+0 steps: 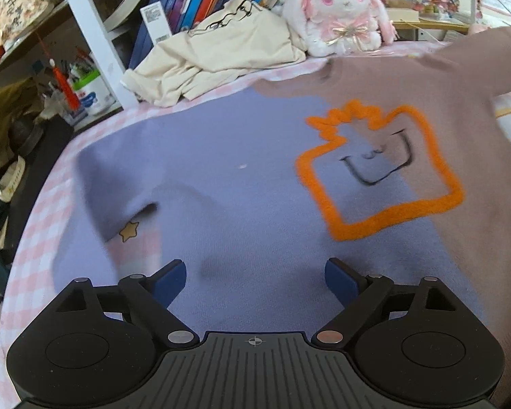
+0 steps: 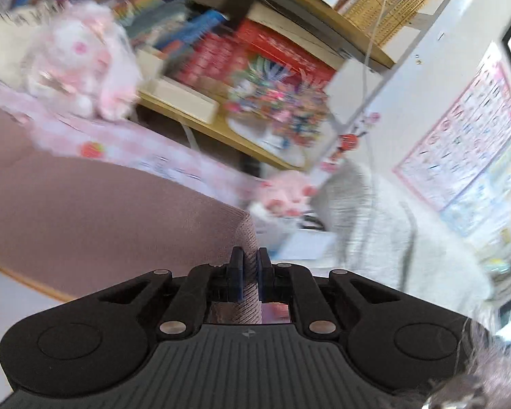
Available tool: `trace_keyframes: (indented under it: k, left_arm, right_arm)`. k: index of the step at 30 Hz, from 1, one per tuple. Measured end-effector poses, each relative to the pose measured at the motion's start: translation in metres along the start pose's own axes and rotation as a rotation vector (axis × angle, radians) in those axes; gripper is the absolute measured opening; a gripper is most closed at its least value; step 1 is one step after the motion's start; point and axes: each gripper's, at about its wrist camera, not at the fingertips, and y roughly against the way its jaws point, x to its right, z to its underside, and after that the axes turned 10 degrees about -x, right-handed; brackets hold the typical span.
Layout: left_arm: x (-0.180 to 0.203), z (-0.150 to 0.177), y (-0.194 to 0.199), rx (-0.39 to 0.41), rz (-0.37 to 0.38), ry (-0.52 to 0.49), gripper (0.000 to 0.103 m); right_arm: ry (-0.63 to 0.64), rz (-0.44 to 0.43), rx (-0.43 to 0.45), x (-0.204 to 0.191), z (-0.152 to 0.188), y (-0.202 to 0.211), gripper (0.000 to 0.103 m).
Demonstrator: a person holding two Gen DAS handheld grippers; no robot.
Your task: Fold clothes
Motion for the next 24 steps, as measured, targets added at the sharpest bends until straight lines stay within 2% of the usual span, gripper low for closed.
trace_keyframes:
  k: [7,12,15,17,18,20,21,24]
  left_arm:
    - [-0.006,0.006,0.012,0.041,-0.045,0.022,0.091]
    - [-0.021,0.007,0.017,0.065,-0.116,0.033,0.091]
    - [-0.034,0.005,0.012,0.033,-0.139,0.048,0.091]
    - [-0.041,0.006,0.005,0.005,-0.149,0.054,0.091]
    - [-0.043,0.007,0.002,-0.006,-0.152,0.055,0.091]
    - [-0.044,0.011,-0.004,-0.021,-0.155,0.049,0.091]
    - [-0.044,0.012,-0.006,-0.024,-0.157,0.039,0.091]
    - [-0.041,0.017,-0.010,-0.017,-0.160,-0.012,0.091]
  right_arm:
    - [0.019,0.014,-0.112,-0.009,0.004,-0.046,0.008]
    - [-0.023,0.104,-0.056,-0.016,0.001,-0.054,0.008]
    - [-0.034,0.157,-0.018,-0.011,-0.013,-0.052,0.008]
    - [-0.010,0.173,-0.026,-0.015,-0.023,-0.051,0.009]
    - [0.009,0.165,-0.046,-0.018,-0.027,-0.052,0.013]
    - [0.015,0.138,-0.046,-0.026,-0.027,-0.045,0.030]
    - [0.001,0.106,-0.039,-0.032,-0.023,-0.037,0.043]
    - [-0.043,-0.015,-0.025,-0.051,-0.011,-0.012,0.048]
